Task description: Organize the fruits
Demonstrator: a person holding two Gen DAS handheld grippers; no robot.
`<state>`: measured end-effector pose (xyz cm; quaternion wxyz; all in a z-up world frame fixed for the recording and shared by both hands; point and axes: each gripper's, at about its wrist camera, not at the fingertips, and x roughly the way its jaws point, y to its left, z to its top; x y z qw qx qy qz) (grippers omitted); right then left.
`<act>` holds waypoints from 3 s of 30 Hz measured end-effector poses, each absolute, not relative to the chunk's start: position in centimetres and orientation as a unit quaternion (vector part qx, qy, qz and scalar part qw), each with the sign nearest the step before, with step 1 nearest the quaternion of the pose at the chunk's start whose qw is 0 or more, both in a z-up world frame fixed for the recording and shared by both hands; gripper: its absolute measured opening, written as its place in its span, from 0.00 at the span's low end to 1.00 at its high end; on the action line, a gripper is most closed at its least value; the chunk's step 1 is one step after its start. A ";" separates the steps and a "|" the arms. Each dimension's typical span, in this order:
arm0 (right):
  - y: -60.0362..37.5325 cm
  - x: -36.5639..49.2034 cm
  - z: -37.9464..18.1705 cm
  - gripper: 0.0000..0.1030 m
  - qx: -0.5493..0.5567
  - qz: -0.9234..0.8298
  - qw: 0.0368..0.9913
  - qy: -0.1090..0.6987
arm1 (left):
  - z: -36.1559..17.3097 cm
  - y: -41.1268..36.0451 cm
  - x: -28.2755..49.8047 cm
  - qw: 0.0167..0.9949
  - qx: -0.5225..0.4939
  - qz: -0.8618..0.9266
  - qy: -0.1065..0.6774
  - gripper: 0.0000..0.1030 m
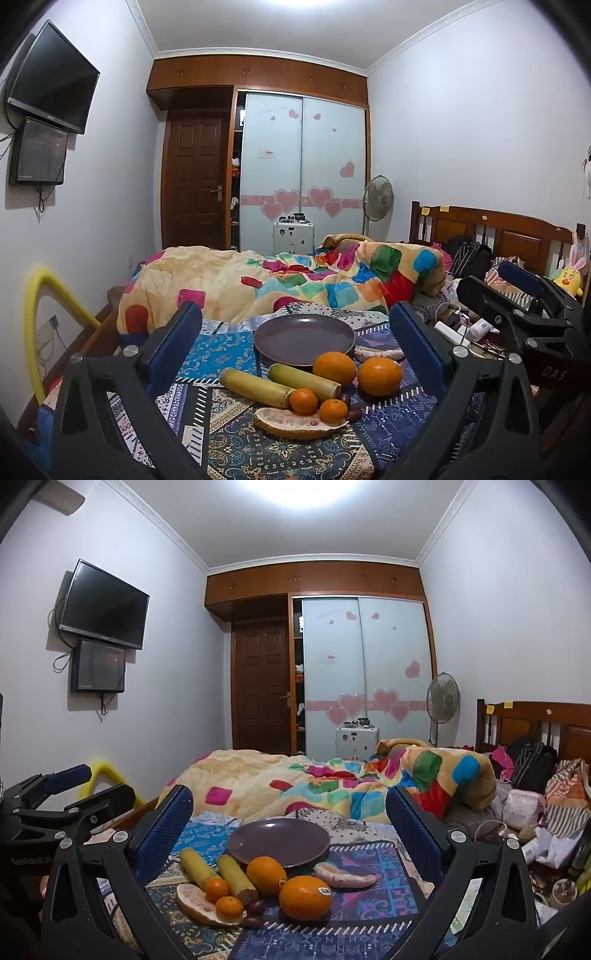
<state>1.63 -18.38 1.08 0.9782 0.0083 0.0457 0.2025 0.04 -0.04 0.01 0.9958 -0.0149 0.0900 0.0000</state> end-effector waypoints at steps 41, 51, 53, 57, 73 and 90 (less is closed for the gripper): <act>-18.3 1.0 1.6 1.00 0.023 0.210 0.977 0.042 | 1.2 0.4 -1.1 0.997 -0.019 -0.006 0.076 1.00; -18.4 1.0 1.4 1.00 0.025 0.211 0.976 0.041 | 1.2 0.7 -1.2 0.997 -0.019 -0.004 0.076 1.00; -18.3 1.0 1.4 1.00 0.025 0.212 0.976 0.041 | 1.3 1.0 -1.3 0.997 -0.021 -0.004 0.077 1.00; -18.2 1.0 1.3 1.00 0.025 0.213 0.976 0.041 | 1.1 0.9 -1.2 0.997 -0.019 -0.004 0.077 1.00; -18.2 1.4 1.0 1.00 0.028 0.215 0.975 0.049 | -0.2 0.7 0.0 0.996 -0.017 0.001 0.087 1.00; -18.2 1.7 0.5 1.00 0.029 0.214 0.975 0.057 | -0.6 0.5 0.2 0.996 -0.017 -0.001 0.089 1.00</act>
